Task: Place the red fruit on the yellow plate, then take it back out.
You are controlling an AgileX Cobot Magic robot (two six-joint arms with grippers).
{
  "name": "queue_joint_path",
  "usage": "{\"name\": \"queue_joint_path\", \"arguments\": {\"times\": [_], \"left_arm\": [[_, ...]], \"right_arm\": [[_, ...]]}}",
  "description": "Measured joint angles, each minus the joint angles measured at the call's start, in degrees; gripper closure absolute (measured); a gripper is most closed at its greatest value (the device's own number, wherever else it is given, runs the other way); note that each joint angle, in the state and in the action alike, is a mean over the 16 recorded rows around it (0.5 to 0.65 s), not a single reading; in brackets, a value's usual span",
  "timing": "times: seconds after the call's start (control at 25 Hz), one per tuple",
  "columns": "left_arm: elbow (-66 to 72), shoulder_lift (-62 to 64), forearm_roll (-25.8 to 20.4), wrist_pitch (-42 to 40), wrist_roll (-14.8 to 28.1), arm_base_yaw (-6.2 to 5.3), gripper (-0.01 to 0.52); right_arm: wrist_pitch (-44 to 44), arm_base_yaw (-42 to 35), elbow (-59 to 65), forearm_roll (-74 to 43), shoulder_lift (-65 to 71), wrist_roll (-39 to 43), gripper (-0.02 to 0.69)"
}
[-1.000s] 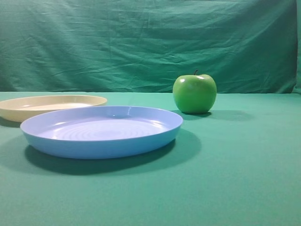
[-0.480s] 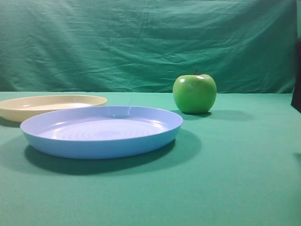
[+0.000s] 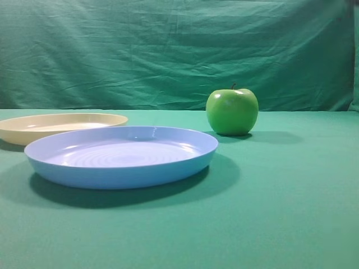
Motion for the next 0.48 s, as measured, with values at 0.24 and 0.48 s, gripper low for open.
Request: {"name": "queue_joint_path", "arguments": {"times": [0.24,0.48], "left_arm": [[0.0,0.0,0.0,0.0,0.0,0.00,0.514],[0.0,0.0,0.0,0.0,0.0,0.00,0.514]], "right_arm": [[3.1,0.0,0.0,0.7,-10.6,-0.2,0.651],[4.2,0.0,0.0,2.1,-20.5,-1.1,0.665]]}}
